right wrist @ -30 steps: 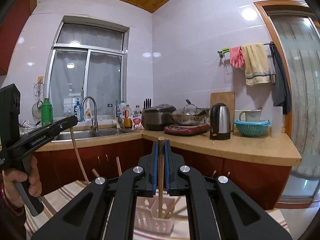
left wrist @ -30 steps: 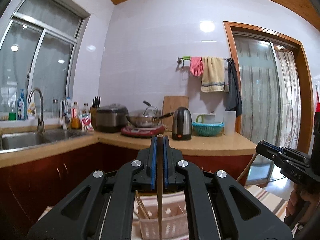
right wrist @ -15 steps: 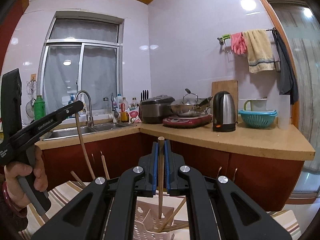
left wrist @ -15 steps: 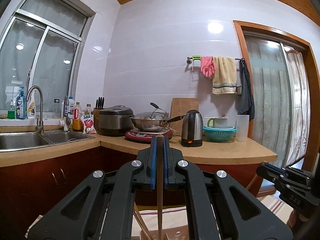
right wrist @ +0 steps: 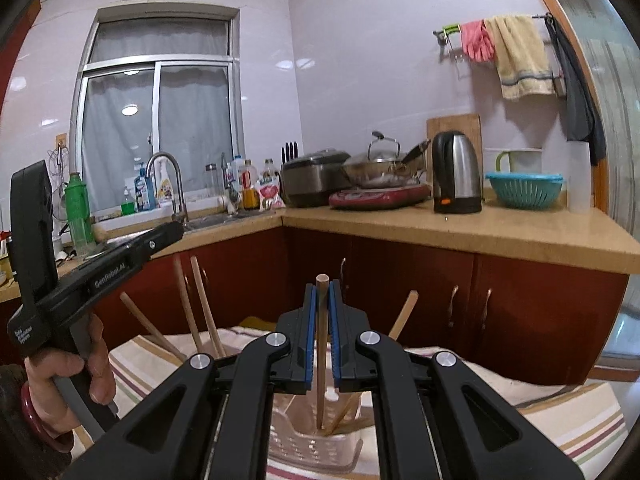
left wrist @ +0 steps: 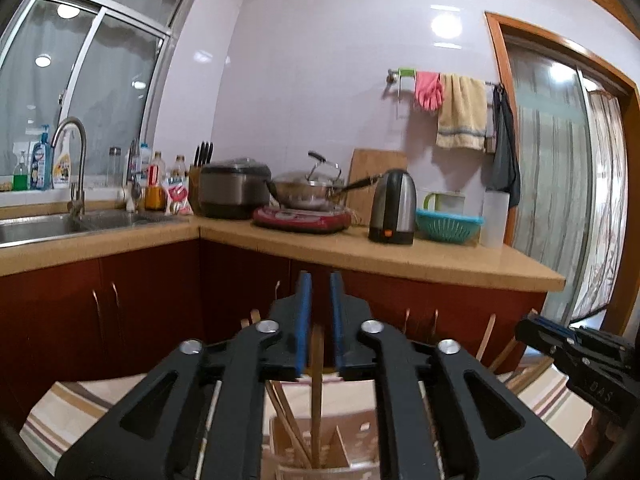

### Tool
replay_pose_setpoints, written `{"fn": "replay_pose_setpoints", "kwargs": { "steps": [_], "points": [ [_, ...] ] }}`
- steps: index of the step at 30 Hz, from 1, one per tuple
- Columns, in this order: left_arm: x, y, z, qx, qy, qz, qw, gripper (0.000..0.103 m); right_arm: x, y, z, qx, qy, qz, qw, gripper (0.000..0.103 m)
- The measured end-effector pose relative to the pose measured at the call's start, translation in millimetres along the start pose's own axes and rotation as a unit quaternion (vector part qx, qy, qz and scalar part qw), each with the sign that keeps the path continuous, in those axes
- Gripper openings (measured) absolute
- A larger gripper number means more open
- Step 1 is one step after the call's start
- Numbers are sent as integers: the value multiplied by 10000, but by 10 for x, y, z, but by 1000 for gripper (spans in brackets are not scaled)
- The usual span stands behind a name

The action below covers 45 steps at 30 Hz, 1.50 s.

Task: Organize utensils
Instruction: 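Open the left tool over the caddy while the right tool releases its chopstick, then move both open tools back over the remaining chopsticks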

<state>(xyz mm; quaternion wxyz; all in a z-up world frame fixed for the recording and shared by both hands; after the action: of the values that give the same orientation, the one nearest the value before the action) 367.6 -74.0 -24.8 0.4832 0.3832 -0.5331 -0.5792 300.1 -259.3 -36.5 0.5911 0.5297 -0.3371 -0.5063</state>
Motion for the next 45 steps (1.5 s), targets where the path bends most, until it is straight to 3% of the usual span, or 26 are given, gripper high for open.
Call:
{"fn": "replay_pose_setpoints", "kwargs": {
  "steps": [2, 4, 6, 8, 11, 18, 25, 34, 40, 45],
  "points": [
    [-13, -72, 21, -66, 15, -2, 10000, 34, 1, -43, -1, -59, -28, -17, 10000, 7],
    [-23, -109, 46, -116, -7, 30, 9999, 39, -3, -62, 37, -54, -68, -32, 10000, 7],
    [-34, -126, 79, -142, 15, 60, 9999, 54, -1, -66, 62, -71, -88, -45, 9999, 10],
    [-57, -133, 148, -123, 24, 148, 9998, 63, -2, -71, 102, -65, -127, -71, 9999, 28],
    [-66, -143, 263, -142, 71, 179, 9997, 71, -16, -83, 206, -39, -219, -64, 9997, 39],
    [2, -331, 684, -253, 249, -79, 9993, 77, -162, -319, 541, -191, -386, -53, 9991, 49],
    [-9, -796, 1250, -545, 480, -351, 9967, 78, -435, -966, 898, -668, -362, -129, 9970, 50],
    [-249, -1413, 1853, -1102, 873, -234, 9898, 78, -710, -1736, 1237, -1203, -306, -228, 9920, 50],
    [-380, -1737, 2141, -1403, 1068, -139, 9842, 78, -888, -2042, 1302, -1421, -176, -214, 9895, 50],
    [-507, -1822, 2308, -1468, 1203, -49, 9818, 78, -1096, -2227, 1246, -1631, -18, -46, 9866, 50]
  ]
}}
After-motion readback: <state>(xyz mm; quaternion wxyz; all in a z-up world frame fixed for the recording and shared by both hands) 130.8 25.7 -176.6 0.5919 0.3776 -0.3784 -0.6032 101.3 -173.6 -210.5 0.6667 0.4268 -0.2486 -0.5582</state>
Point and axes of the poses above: each gripper's, at about its wrist camera, not at the fingertips, and z roughly against the way its jaws point, x to its right, y to its top, the point moved 6 cm from there along -z, roughly the way its jaws point, and after that the axes turned 2 degrees about y, right-handed, at the moved point
